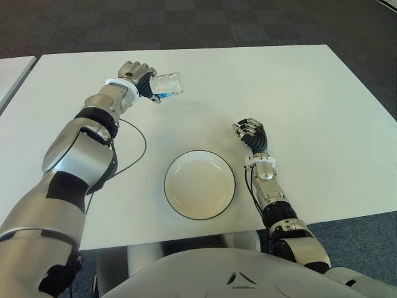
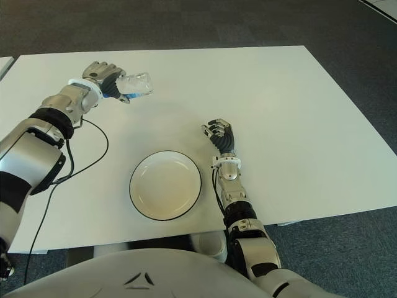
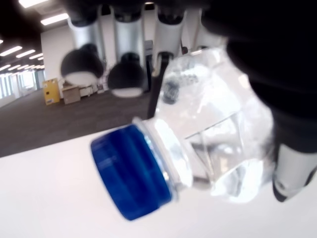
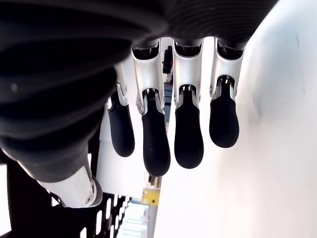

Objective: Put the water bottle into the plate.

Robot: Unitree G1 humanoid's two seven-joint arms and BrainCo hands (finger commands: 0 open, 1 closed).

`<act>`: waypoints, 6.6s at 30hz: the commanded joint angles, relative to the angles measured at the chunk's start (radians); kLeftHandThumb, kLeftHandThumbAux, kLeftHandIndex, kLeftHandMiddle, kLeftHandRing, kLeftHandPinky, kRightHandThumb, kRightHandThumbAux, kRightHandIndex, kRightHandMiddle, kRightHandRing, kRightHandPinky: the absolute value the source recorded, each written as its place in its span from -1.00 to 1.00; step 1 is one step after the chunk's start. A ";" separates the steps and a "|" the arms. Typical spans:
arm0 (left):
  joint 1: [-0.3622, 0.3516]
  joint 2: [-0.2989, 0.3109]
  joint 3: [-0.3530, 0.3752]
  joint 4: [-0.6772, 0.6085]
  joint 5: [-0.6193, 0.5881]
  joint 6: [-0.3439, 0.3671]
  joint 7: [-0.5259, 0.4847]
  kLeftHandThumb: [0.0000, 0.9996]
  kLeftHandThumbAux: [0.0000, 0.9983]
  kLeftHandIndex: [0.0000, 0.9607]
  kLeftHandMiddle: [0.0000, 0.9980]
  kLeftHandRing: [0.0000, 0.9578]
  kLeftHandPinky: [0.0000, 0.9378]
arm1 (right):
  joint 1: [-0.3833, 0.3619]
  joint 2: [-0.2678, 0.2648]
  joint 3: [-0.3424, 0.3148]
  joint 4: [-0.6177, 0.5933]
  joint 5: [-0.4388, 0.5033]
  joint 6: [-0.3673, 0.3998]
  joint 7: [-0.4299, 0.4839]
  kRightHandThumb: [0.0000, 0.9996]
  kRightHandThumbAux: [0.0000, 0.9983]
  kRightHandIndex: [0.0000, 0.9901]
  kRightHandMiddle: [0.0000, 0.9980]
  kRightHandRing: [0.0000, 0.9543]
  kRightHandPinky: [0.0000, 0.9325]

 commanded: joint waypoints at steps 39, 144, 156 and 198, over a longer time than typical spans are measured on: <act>0.454 0.251 0.000 -1.018 0.035 -0.454 -0.176 0.70 0.33 -0.16 0.09 0.78 0.82 | -0.004 -0.003 0.005 0.023 -0.004 -0.032 0.010 0.42 0.46 -0.12 0.24 0.34 0.42; 0.386 0.185 -0.197 -0.971 0.497 -0.412 0.436 -0.60 -0.20 -1.00 -1.00 -1.00 -1.00 | 0.001 0.000 0.019 0.006 -0.034 -0.027 -0.035 0.42 0.46 -0.12 0.24 0.35 0.41; 0.359 0.109 -0.130 -0.893 0.443 -0.385 0.617 -0.67 -0.26 -1.00 -1.00 -1.00 -1.00 | -0.030 -0.001 0.018 0.045 -0.017 0.033 -0.014 0.42 0.46 -0.12 0.28 0.35 0.38; 0.484 -0.097 0.270 -0.413 -0.400 -0.745 0.412 -0.75 -0.26 -1.00 -1.00 -1.00 -1.00 | -0.029 -0.002 -0.009 0.080 -0.004 -0.065 0.010 0.42 0.46 -0.12 0.24 0.34 0.42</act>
